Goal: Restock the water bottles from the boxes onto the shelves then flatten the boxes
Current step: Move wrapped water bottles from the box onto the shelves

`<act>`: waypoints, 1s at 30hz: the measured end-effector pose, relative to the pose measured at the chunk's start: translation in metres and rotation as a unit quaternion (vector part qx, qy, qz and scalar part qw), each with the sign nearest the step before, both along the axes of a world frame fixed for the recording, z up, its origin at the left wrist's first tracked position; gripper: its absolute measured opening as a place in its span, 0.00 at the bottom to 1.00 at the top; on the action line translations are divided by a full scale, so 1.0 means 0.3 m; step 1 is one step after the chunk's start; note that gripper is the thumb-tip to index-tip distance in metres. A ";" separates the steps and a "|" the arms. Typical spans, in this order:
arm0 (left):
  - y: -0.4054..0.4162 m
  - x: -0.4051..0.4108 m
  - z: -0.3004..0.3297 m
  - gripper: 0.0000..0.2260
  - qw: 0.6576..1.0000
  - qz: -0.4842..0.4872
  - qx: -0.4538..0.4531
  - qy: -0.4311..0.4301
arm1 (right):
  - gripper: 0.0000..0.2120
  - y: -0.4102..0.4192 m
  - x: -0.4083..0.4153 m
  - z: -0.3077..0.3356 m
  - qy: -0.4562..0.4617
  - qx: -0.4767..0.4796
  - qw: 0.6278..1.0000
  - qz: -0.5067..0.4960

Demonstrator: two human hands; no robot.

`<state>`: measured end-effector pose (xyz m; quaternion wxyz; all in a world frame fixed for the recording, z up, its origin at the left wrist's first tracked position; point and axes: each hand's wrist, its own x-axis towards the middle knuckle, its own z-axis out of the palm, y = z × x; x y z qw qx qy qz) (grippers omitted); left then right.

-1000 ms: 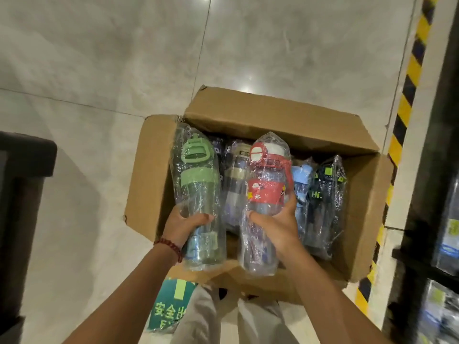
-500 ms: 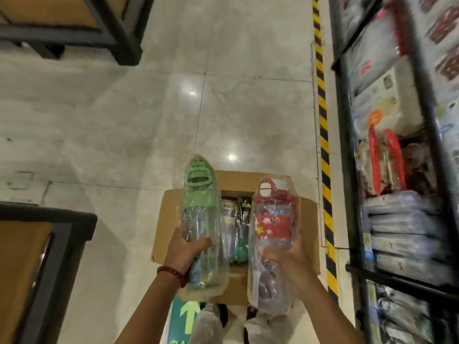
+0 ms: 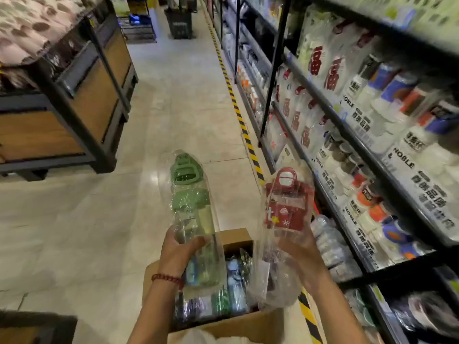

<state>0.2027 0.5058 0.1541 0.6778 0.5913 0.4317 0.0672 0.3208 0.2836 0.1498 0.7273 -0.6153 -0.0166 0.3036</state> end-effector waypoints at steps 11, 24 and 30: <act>0.049 0.045 0.121 0.31 0.973 -0.205 0.045 -0.096 | 0.43 -0.128 -0.244 0.046 -0.049 0.082 0.961 -0.261; -0.191 -0.057 0.086 0.44 0.889 -0.435 -0.065 -0.124 | 0.45 -0.253 -0.905 0.061 -0.060 0.039 0.823 -0.563; -0.445 -0.142 0.143 0.39 0.830 -0.540 -0.077 -0.117 | 0.36 -0.376 -1.145 0.091 -0.065 0.044 0.741 -0.667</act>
